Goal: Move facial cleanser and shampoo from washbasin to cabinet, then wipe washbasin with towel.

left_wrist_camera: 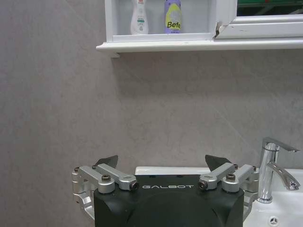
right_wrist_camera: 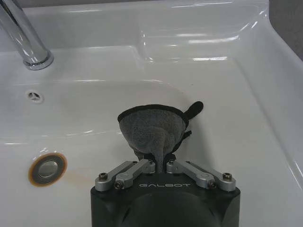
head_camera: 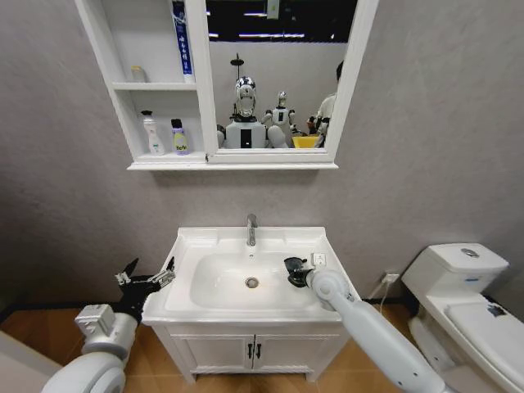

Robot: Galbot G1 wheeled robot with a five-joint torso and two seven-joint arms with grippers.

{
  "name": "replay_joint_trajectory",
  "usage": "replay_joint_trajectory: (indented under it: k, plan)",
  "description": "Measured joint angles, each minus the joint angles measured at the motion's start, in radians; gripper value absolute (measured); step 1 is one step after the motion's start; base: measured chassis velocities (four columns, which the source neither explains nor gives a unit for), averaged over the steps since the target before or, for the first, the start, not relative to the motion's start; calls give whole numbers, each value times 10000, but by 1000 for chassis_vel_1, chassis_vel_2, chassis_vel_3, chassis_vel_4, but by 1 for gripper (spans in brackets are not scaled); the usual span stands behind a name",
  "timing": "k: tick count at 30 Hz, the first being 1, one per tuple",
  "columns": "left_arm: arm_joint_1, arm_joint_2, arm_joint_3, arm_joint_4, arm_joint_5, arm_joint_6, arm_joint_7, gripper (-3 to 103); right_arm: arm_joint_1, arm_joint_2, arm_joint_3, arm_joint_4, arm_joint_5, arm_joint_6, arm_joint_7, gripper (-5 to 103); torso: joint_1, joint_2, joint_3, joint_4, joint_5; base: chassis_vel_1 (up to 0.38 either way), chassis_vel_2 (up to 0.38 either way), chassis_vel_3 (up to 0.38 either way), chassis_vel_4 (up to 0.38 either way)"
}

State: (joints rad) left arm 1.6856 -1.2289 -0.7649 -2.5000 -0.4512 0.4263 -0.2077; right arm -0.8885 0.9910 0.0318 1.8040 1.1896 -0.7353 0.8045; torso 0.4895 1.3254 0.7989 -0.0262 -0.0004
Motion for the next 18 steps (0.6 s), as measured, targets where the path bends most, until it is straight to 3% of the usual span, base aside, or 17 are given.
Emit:
replay_joint_trajectory:
  k: [18]
  plan:
    - [0, 0, 0, 0, 0, 0, 0, 100, -360, 103, 120, -720, -983, 20, -794, 5, -1, 1, -1, 5, 1, 0, 0, 0, 0]
